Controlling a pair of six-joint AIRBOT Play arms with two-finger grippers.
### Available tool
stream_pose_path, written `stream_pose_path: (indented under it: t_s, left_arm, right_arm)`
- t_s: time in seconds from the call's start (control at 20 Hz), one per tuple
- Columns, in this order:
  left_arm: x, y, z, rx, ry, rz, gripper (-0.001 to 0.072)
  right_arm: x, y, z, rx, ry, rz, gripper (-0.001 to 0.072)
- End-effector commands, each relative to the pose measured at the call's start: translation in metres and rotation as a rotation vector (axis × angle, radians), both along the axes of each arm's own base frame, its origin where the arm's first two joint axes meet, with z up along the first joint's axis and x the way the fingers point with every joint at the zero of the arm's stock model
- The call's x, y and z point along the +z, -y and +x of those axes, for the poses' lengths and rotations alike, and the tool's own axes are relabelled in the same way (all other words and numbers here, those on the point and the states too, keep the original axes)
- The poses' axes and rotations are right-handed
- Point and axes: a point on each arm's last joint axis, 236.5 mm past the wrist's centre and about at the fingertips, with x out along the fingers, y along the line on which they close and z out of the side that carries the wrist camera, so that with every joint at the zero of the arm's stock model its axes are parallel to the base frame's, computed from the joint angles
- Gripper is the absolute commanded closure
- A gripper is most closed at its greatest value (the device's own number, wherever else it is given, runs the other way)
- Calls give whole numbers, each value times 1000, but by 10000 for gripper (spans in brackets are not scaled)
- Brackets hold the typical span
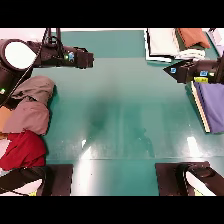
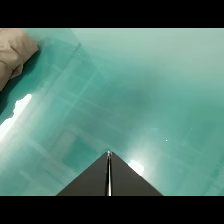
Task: Fold the shirts.
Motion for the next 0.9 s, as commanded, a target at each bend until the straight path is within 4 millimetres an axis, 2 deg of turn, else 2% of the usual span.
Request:
stream_pose_path:
  t_s: [0.0,0.6,0.7,0.75,0.8,0.85]
  left_arm:
    - [0,0,0,0,1,-1,683]
    - [3,1,1,3,8,-11,683]
    - [14,-3,12,22,79,-9,682]
    - [14,-12,18,24,134,64,680]
    - [10,-32,28,57,175,167,519]
    - [4,-58,38,123,177,241,216]
  right_arm:
    - [1,0,0,0,2,0,692]
    - [1,0,0,1,1,0,692]
    - [0,0,0,1,1,0,692]
    - [0,0,0,1,1,-1,692]
    - [1,0,0,1,1,0,692]
    - [0,0,0,1,1,0,692]
